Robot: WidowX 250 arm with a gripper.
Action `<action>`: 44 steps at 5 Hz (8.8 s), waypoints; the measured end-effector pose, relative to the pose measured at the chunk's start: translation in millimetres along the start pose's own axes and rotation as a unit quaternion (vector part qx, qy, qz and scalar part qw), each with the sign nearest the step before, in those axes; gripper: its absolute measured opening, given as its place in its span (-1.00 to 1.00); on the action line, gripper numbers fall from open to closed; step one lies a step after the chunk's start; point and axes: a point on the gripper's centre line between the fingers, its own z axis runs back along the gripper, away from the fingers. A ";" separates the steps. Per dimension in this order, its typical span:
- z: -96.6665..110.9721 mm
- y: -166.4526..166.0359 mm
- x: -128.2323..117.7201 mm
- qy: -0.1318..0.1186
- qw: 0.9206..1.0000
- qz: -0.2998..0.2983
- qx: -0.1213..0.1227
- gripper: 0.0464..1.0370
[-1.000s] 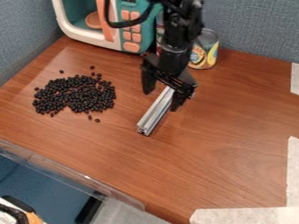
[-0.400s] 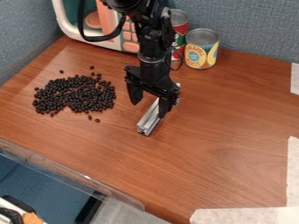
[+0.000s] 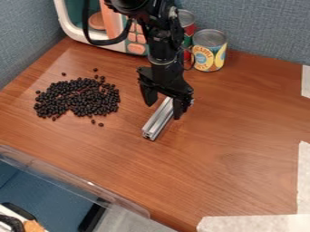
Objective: Sweep into pile
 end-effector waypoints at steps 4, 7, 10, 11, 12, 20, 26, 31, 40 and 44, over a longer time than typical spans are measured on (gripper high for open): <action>-9.2 0.9 0.3 0.062 0.998 0.012 0.018 0.51; -15.7 -1.9 1.7 0.074 0.997 0.013 0.009 -0.34; -16.7 36.6 -0.1 0.065 0.996 -0.036 0.044 -0.35; -17.3 59.2 -6.8 0.064 0.996 -0.028 0.060 -0.35; -17.7 81.1 -17.0 0.068 0.996 -0.008 0.065 -0.35; -15.6 139.4 -36.5 0.070 0.996 0.017 0.057 -0.35; 14.7 36.3 -36.8 0.032 0.998 -0.042 0.036 -0.35; -8.7 115.1 -75.1 0.018 0.997 -0.062 0.040 -0.35; 12.9 167.3 -90.8 0.021 0.996 -0.079 0.041 -0.35; 15.6 121.3 -56.5 0.012 1.000 -0.006 0.027 -0.35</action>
